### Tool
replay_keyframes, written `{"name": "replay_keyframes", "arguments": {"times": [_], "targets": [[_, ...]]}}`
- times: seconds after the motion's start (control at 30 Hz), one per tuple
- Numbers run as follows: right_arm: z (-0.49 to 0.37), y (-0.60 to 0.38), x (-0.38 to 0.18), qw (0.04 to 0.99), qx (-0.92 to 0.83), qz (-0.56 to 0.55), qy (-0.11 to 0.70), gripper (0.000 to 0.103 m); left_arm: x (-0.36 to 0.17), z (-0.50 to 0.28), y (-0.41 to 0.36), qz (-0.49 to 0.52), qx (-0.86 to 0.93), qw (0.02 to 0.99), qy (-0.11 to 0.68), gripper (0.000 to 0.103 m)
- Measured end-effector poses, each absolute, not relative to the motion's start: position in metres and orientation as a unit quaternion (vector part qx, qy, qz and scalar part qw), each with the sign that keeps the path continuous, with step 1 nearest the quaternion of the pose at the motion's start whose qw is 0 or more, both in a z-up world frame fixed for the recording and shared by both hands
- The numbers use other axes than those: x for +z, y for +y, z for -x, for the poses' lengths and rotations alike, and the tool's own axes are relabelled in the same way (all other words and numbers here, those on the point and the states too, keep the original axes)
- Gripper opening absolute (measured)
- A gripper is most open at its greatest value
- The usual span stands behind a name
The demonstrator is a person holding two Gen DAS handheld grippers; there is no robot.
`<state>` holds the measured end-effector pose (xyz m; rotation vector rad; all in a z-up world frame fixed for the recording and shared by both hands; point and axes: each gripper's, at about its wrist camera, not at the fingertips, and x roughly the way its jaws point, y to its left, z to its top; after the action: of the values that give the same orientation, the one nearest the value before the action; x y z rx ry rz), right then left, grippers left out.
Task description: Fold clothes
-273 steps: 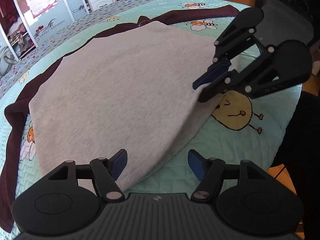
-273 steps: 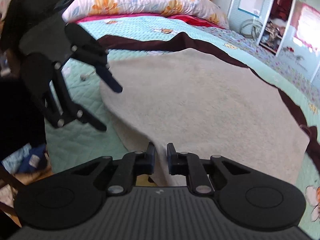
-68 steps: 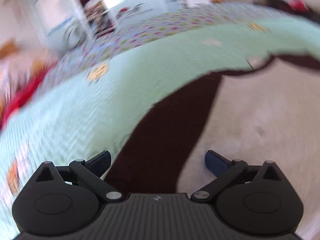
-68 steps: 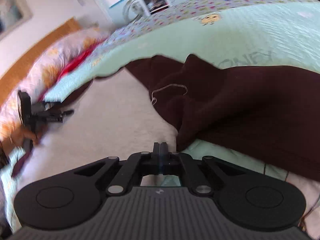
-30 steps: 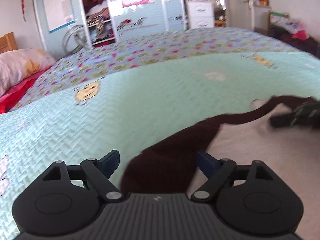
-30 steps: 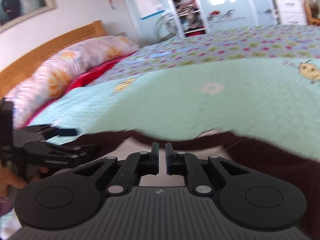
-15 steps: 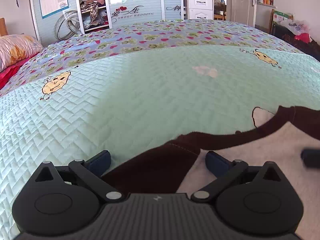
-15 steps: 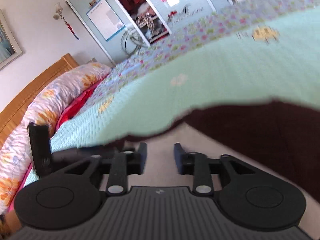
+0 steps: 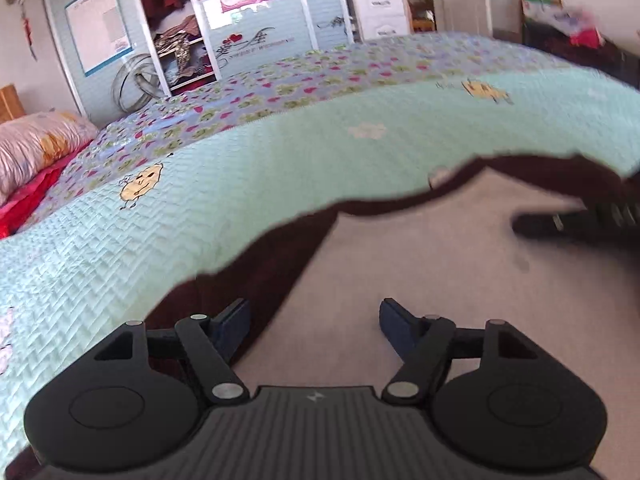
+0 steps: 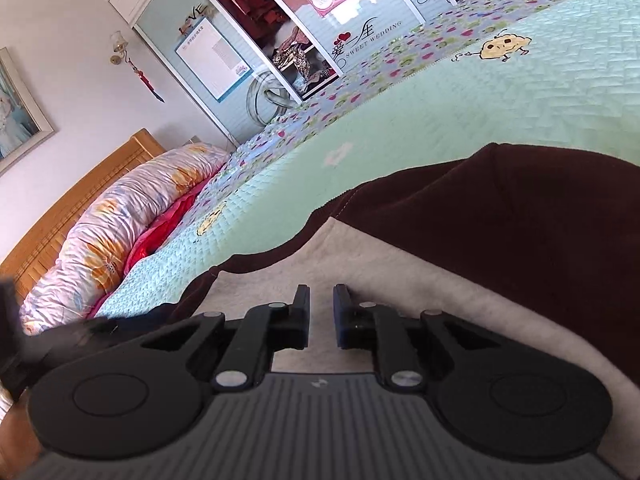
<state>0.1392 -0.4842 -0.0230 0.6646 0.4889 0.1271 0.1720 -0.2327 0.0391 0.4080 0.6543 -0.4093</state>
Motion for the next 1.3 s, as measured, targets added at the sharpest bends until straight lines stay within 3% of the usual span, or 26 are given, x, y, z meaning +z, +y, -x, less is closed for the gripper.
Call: {"name": "replay_keyframes", "arguments": {"times": [0.07, 0.2, 0.4, 0.8, 0.83, 0.9, 0.97, 1.13, 1.23, 1.3], "targets": [[-0.134, -0.483, -0.022, 0.914, 0.062, -0.324, 0.237, 0.016, 0.032, -0.163, -0.225, -0.194, -0.203, 0.905, 0.321, 0.075], [-0.134, -0.482, -0.023, 0.914, 0.062, -0.324, 0.236, 0.016, 0.022, -0.175, -0.223, -0.181, -0.185, 0.915, 0.309, 0.092], [-0.135, -0.486, -0.026, 0.909, 0.067, -0.341, 0.232, 0.015, 0.018, -0.205, -0.236, -0.170, -0.159, 0.927, 0.293, 0.103], [-0.129, -0.489, -0.029, 0.902, 0.064, -0.363, 0.224, 0.009, 0.021, -0.244, -0.253, -0.176, -0.138, 0.928, 0.297, 0.102], [-0.129, -0.489, -0.029, 0.902, 0.064, -0.364, 0.224, 0.009, 0.024, -0.242, -0.253, -0.176, -0.137, 0.928, 0.298, 0.100], [-0.128, -0.490, -0.030, 0.900, 0.064, -0.370, 0.223, 0.006, 0.032, -0.233, -0.252, -0.174, -0.141, 0.925, 0.307, 0.083], [-0.128, -0.491, -0.031, 0.898, 0.063, -0.375, 0.224, 0.005, 0.041, -0.220, -0.249, -0.175, -0.149, 0.921, 0.314, 0.081], [-0.125, -0.491, -0.030, 0.897, 0.060, -0.376, 0.225, 0.004, 0.054, -0.177, -0.232, -0.178, -0.170, 0.912, 0.328, 0.083], [-0.124, -0.490, -0.029, 0.898, 0.059, -0.374, 0.225, 0.004, 0.034, -0.169, -0.230, -0.210, -0.159, 0.901, 0.344, 0.087], [-0.123, -0.490, -0.029, 0.898, 0.059, -0.375, 0.224, 0.004, 0.026, -0.171, -0.223, -0.193, -0.151, 0.910, 0.335, 0.103]]}}
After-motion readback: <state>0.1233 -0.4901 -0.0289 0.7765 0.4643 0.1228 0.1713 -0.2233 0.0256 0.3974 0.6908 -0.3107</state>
